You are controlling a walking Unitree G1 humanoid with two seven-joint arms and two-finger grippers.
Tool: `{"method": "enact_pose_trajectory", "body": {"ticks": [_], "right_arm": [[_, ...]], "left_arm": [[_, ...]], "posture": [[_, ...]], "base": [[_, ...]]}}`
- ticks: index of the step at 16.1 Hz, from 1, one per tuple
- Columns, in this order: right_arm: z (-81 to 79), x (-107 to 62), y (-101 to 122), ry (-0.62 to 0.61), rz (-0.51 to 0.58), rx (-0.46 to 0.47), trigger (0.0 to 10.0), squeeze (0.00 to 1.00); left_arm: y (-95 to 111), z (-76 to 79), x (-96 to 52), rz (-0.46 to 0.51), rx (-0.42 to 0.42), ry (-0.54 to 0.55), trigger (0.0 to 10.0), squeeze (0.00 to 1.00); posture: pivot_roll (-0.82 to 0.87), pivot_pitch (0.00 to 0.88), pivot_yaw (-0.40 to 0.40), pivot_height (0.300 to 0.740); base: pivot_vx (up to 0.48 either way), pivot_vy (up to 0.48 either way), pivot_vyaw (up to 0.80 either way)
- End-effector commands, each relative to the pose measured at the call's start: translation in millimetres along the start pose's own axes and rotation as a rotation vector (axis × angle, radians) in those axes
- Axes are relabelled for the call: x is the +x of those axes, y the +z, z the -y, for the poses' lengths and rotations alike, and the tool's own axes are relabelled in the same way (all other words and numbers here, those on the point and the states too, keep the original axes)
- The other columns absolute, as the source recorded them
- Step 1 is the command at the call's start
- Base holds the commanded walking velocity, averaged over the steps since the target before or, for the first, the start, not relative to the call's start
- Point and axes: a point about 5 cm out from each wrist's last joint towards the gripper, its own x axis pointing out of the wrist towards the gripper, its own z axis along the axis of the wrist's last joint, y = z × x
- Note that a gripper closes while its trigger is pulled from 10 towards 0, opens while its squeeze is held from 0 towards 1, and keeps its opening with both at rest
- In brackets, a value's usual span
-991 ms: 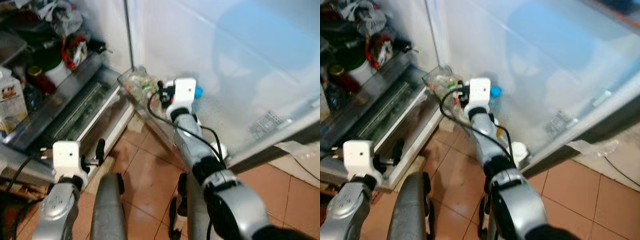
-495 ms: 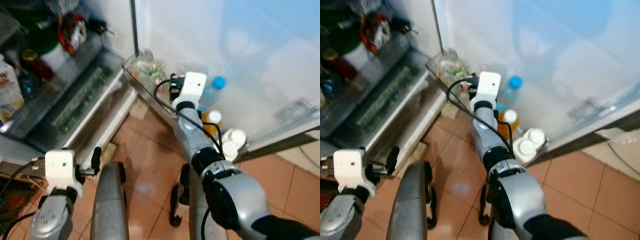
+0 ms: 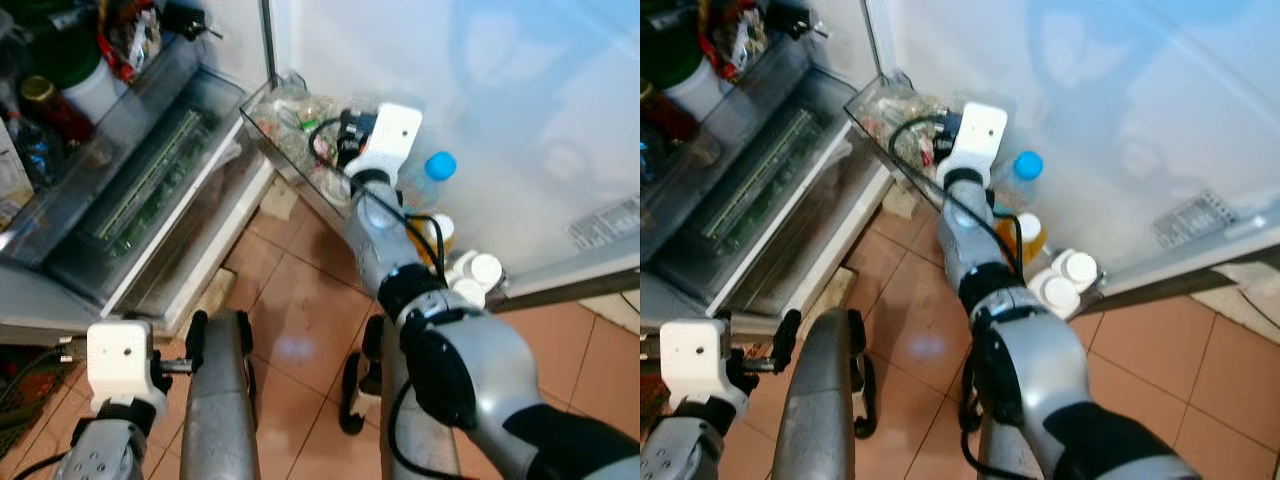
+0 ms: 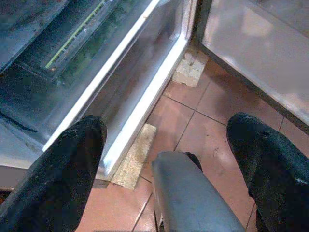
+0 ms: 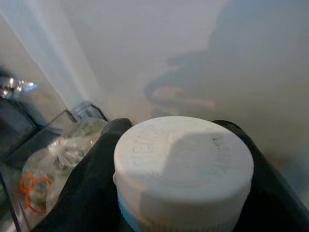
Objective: Restocking fridge
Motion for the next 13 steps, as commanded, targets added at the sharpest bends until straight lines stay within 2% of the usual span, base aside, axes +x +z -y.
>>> {"method": "enact_pose_trajectory", "body": {"ticks": [1, 3, 4, 5, 6, 7, 8, 10, 13], "right_arm": [[-7.4, 11.7, 29, 0.049, 0.105, 0.02, 10.0, 0.0], [-2.0, 20.3, 47, 0.018, 0.157, -0.004, 10.0, 0.0], [3.8, 23.6, 56, -0.024, 0.195, -0.066, 10.0, 0.0], [9.6, 26.4, 60, -0.038, 0.198, -0.051, 10.0, 0.0], [19.2, 29.0, 68, -0.065, 0.23, -0.1, 10.0, 0.0], [27.8, 30.4, 72, -0.076, 0.247, -0.092, 10.0, 0.0], [34.1, 30.8, 76, -0.096, 0.269, -0.124, 10.0, 0.0], [40.7, 30.1, 82, -0.064, 0.321, -0.099, 10.0, 0.0], [42.1, 28.8, 86, -0.017, 0.359, -0.045, 10.0, 0.0]], "left_arm": [[-4, -1.1, -4.6, -0.03, 0.0, 0.009, 10.0, 0.0], [-2, 0.2, -5.2, -0.026, -0.003, 0.01, 10.0, 0.0], [-2, 0.8, -4.9, -0.023, -0.005, 0.01, 10.0, 0.0], [-2, 1.3, -5.3, -0.023, -0.005, 0.01, 10.0, 0.0], [-2, 1.5, -5.3, -0.021, -0.005, 0.01, 10.0, 0.0], [-1, 1.4, -4.8, -0.018, -0.005, 0.012, 10.0, 0.0], [-1, 1.2, -4.2, -0.015, -0.004, 0.013, 10.0, 0.0], [-1, 0.2, -3.6, -0.013, -0.002, 0.015, 10.0, 0.0], [-1, -0.3, -4.7, -0.014, 0.001, 0.015, 10.0, 0.0]], "posture": [[0.31, 0.408, -0.042, 0.605], [0.31, 0.404, -0.048, 0.605], [0.31, 0.404, -0.048, 0.605], [0.31, 0.402, -0.051, 0.605], [0.31, 0.397, -0.052, 0.605], [0.31, 0.392, -0.049, 0.605], [0.31, 0.392, -0.049, 0.605], [0.31, 0.391, -0.043, 0.605], [0.31, 0.393, -0.044, 0.605]], "base": [[0.0, 0.0, 0.0], [0.0, 0.0, 0.0], [0.0, 0.0, 0.0], [0.0, 0.0, 0.0], [0.0, 0.0, 0.0], [0.0, 0.0, 0.0], [0.0, 0.0, 0.0], [0.0, 0.0, 0.0], [0.0, 0.0, 0.0]]}}
